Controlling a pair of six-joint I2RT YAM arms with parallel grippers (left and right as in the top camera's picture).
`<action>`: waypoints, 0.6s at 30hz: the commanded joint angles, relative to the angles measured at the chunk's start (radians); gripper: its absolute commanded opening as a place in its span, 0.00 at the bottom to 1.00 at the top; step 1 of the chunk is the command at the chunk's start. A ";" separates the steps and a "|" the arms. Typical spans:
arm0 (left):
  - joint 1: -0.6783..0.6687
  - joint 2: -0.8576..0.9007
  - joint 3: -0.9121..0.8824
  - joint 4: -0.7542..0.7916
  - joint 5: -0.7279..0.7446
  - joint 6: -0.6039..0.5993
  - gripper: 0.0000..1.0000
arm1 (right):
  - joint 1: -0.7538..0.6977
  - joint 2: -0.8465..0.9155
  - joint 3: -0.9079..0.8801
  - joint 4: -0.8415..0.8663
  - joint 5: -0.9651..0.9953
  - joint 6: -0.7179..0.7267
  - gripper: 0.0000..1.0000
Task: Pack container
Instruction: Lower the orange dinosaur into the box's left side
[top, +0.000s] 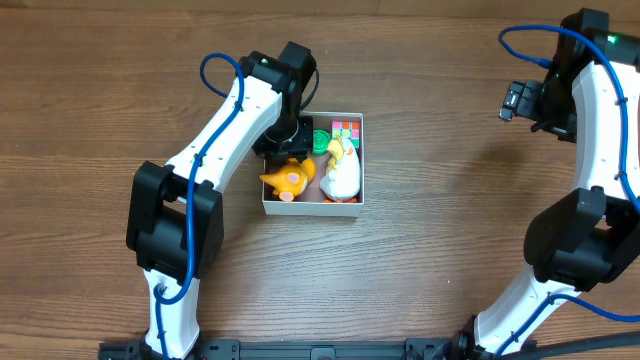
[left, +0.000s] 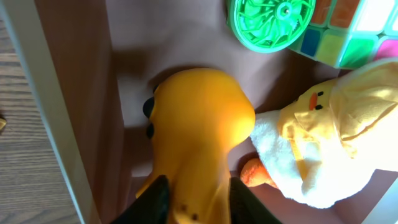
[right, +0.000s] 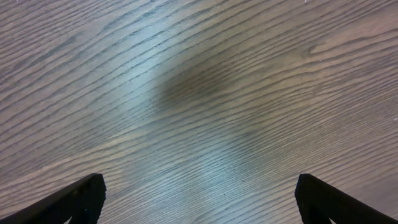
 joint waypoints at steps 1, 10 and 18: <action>0.003 0.005 -0.007 0.002 -0.003 -0.006 0.45 | 0.003 0.002 -0.001 0.003 -0.001 0.003 1.00; 0.003 0.005 -0.007 -0.088 -0.002 0.005 0.61 | 0.003 0.002 -0.001 0.003 -0.001 0.003 1.00; 0.003 0.005 -0.007 -0.113 0.005 0.028 0.61 | 0.003 0.002 -0.001 0.003 -0.001 0.003 1.00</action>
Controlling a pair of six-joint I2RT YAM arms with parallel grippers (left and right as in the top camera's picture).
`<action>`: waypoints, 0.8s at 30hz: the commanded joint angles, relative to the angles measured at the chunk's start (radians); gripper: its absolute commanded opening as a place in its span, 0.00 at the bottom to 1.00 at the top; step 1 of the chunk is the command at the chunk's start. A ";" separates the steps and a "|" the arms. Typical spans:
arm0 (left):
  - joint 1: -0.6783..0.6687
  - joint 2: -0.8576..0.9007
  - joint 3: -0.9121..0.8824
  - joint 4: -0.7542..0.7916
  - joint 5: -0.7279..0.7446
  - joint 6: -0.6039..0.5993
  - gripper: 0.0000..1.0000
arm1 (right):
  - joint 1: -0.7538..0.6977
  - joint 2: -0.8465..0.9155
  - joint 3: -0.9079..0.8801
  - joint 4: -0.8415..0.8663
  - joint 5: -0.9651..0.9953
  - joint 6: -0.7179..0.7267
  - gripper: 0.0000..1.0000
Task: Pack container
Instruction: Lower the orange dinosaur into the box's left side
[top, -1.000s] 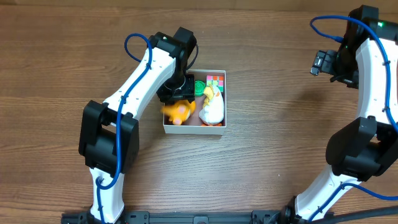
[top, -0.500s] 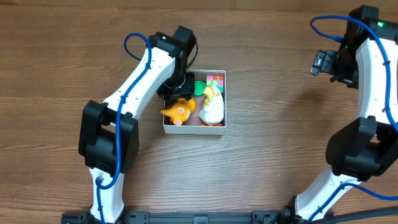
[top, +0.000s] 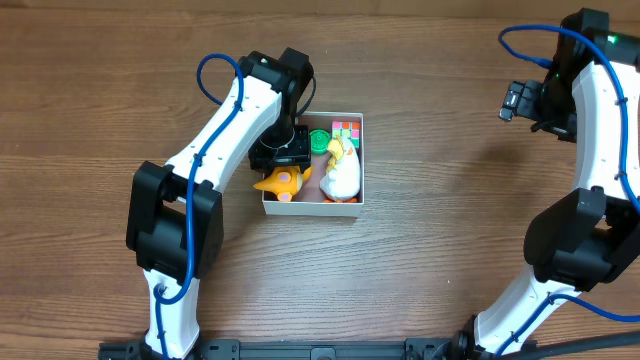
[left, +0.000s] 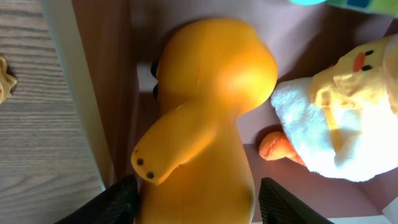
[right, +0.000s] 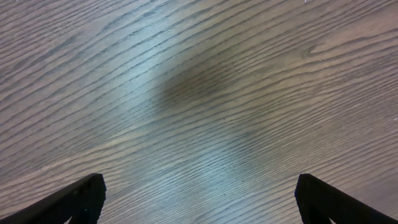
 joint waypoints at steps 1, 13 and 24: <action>0.002 0.005 -0.006 -0.006 0.008 0.025 0.60 | 0.003 0.002 -0.001 0.003 -0.001 0.004 1.00; -0.004 0.005 -0.006 -0.007 0.024 0.029 0.34 | 0.003 0.002 -0.001 0.003 -0.001 0.003 1.00; -0.003 0.005 -0.006 0.044 0.023 0.054 0.22 | 0.003 0.002 -0.001 0.003 -0.001 0.003 1.00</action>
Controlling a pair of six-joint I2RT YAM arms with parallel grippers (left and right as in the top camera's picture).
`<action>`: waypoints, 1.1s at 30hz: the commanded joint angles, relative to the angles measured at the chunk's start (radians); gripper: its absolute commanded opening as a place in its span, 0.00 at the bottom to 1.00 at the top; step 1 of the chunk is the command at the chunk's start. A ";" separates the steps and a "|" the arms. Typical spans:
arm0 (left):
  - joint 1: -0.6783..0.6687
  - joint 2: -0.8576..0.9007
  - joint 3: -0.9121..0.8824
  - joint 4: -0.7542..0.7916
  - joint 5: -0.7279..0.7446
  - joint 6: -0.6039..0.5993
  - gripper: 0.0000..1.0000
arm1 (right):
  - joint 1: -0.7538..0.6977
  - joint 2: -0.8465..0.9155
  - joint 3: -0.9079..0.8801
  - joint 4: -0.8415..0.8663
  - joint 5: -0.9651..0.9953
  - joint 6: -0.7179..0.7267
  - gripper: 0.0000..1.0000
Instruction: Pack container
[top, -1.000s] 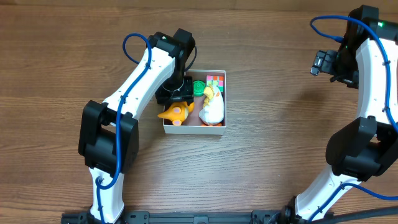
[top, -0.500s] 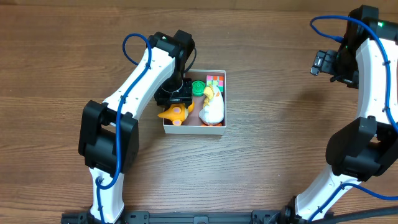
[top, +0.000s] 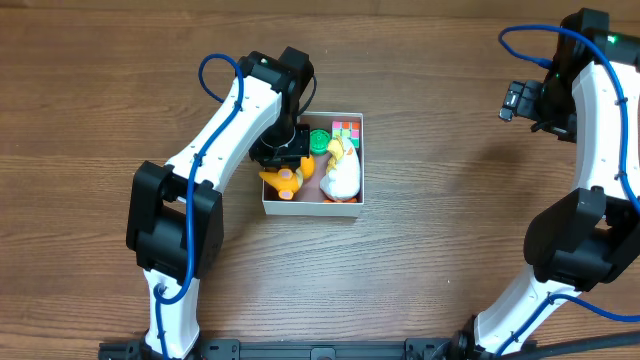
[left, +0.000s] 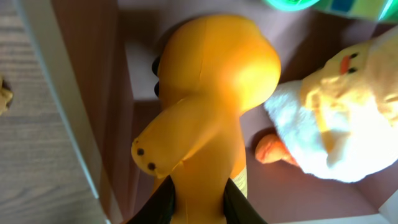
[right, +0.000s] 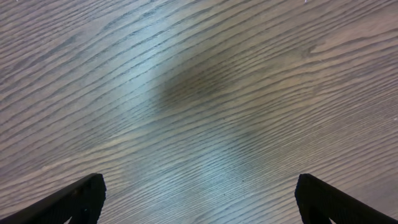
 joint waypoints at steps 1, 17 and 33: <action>-0.001 0.005 -0.006 0.017 0.015 0.023 0.22 | 0.003 0.002 -0.001 0.003 -0.001 0.003 1.00; 0.006 0.005 0.039 0.023 -0.020 0.023 0.16 | 0.003 0.002 -0.001 0.003 -0.001 0.003 1.00; 0.006 0.005 0.191 0.006 -0.155 -0.013 0.15 | 0.003 0.002 -0.001 0.003 -0.001 0.003 1.00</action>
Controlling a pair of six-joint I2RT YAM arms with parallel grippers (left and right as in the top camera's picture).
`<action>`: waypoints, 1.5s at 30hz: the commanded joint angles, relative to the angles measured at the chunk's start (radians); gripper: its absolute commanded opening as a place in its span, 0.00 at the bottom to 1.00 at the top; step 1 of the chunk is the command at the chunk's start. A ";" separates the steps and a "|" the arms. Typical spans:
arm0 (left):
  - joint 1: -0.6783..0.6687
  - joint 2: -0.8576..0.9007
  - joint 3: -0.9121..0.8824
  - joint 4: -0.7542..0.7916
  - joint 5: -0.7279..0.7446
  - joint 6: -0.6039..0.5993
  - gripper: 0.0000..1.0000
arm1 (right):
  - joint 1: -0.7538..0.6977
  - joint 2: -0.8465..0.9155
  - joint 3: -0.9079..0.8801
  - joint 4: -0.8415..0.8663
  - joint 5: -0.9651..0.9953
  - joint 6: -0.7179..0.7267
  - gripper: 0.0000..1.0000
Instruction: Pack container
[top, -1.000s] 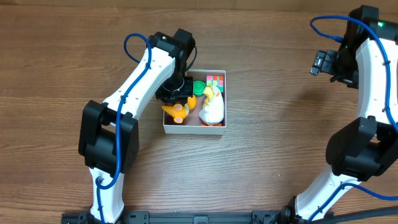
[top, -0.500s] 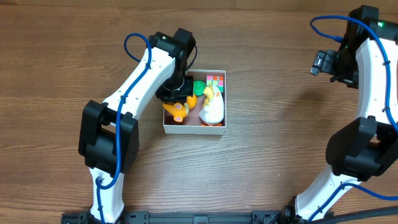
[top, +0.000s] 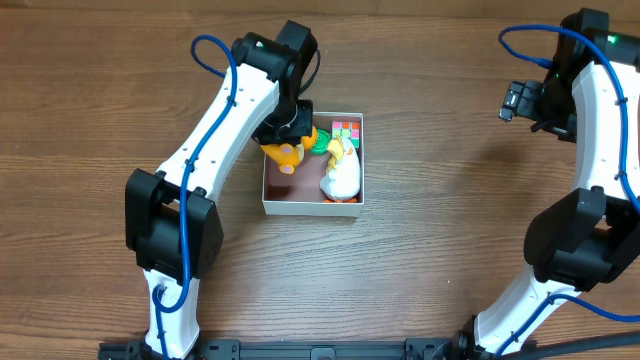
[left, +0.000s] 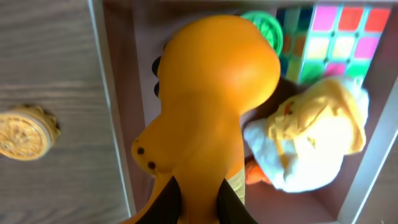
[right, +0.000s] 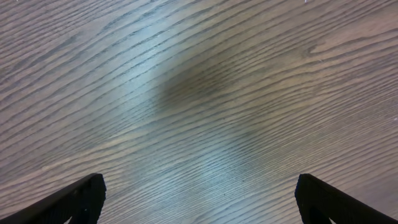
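The white box (top: 354, 168) with a brown floor holds a white and yellow duck plush (top: 340, 176), a green disc (left: 265, 27) and a colour cube (top: 347, 130). My left gripper (left: 198, 202) is shut on an orange rubber toy (left: 217, 87) and holds it raised over the box's far-left part, clear of the floor. The toy also shows in the overhead view (top: 285, 155) under the left wrist. Far off at the right, my right gripper (right: 202, 205) stands open over bare wood.
A small round golden object (left: 25, 132) lies on the table just outside the box's left wall (left: 113, 124). The left arm (top: 225, 110) reaches over the table left of the box. The wooden table (top: 450, 230) surrounds the box.
My left gripper, still shut on the orange toy, now stands higher and nearer the box's far-left corner. The toy is up off the box floor. The right arm has not moved.
My left gripper was shut on the orange toy low in the box. Then it stood open with the toy lying at the box's front left. Then it was shut on the toy again. Now the toy hangs raised over the box's far left.
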 joint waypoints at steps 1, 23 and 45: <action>0.006 0.005 0.028 0.024 -0.081 -0.015 0.15 | 0.003 0.002 -0.001 0.004 -0.001 0.003 1.00; 0.006 0.005 0.028 0.053 -0.108 -0.017 0.26 | 0.003 0.002 -0.001 0.004 -0.001 0.003 1.00; 0.006 0.005 0.026 0.026 -0.140 -0.011 0.53 | 0.003 0.002 -0.001 0.004 -0.001 0.003 1.00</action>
